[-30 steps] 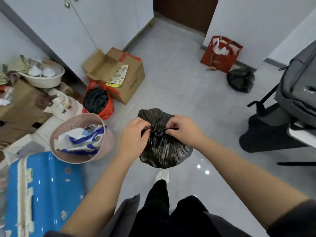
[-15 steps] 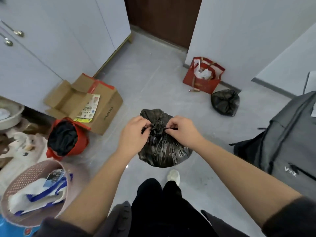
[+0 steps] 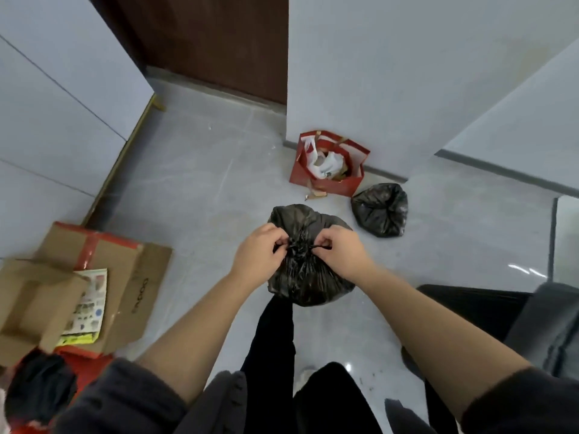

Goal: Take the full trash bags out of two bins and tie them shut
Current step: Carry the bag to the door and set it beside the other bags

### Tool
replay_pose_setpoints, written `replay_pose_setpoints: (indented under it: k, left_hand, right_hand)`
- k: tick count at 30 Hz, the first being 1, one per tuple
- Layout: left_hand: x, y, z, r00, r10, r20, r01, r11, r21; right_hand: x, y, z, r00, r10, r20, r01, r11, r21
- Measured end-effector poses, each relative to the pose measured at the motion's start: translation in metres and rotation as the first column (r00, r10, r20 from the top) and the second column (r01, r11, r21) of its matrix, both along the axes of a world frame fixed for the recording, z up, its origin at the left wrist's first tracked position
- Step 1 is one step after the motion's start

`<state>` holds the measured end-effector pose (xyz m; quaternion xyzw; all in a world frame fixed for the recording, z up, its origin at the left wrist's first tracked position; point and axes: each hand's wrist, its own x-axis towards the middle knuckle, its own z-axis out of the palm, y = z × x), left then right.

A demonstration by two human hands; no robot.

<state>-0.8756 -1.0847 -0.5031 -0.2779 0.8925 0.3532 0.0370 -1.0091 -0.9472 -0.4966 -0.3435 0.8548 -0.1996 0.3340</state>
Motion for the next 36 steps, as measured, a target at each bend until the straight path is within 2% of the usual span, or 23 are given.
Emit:
replay_pose_setpoints:
  k: [9, 17, 26, 32, 36]
  left_hand:
    - [-0.164, -0.043, -0.096, 0.960, -0.195, 0.201, 0.187, 0.981, 0.058]
    - [-0.257, -0.035, -0.268, 0.922, -0.251, 0.295, 0.231, 0.968, 0.101]
    - [-0.302, -0.036, -0.467, 0.859, -0.365, 0.358, 0.353, 0.930, 0.100]
    - [-0.326, -0.046, -0.544, 0.912, -0.296, 0.285, 0.314, 0.949, -0.020]
    - [-0.321, -0.044, -0.576, 0.923, -0.300, 0.241, 0.327, 0.942, -0.080]
  right_hand:
    - [-0.137, -0.035, -0.091, 0.998, -0.043, 0.039, 0.039, 0.994, 0.102]
    - [-0.216, -0.033, -0.258, 0.998, -0.067, 0.014, 0.064, 0.984, 0.164]
    - [-0.251, -0.037, -0.453, 0.996, -0.087, -0.017, 0.088, 0.976, 0.198]
    - [-0.267, -0.049, -0.534, 0.977, -0.175, -0.122, 0.185, 0.979, 0.080]
    - [-0.262, -0.047, -0.570, 0.972, -0.203, -0.116, 0.208, 0.978, 0.029]
